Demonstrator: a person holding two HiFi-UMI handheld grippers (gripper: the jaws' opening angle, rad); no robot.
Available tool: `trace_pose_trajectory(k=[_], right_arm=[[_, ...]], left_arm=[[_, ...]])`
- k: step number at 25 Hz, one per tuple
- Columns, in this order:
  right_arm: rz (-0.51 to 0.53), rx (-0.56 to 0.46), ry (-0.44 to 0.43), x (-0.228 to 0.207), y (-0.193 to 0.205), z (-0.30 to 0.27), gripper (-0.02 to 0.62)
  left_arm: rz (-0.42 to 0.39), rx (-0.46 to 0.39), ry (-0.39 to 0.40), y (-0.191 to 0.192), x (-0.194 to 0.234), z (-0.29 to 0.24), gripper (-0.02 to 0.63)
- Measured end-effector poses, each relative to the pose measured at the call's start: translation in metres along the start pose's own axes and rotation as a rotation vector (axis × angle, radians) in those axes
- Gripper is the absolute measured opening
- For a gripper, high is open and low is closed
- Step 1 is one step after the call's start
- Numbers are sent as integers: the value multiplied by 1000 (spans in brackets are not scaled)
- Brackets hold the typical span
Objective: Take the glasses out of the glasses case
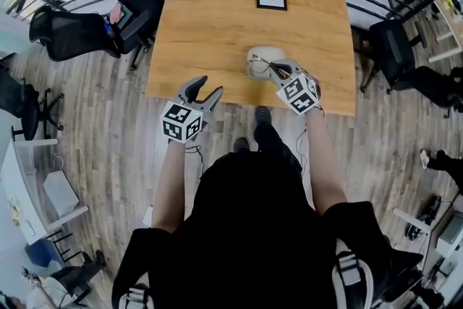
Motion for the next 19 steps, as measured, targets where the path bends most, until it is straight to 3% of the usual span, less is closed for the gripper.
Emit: trace_pose_trajectory(k=[19], right_arm=[[5, 5, 19, 10, -7, -1, 21]], left_arm=[[1, -1, 28, 1, 12, 10, 241]])
Point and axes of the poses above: the fingertips, and each gripper's own axes: z backward along the fingers, x to its left, y out of its underside, the point moved 10 cm from there along z, backward along the fingers, and after that the axes turned 6 degrees about -x, right-handed, at the moved point
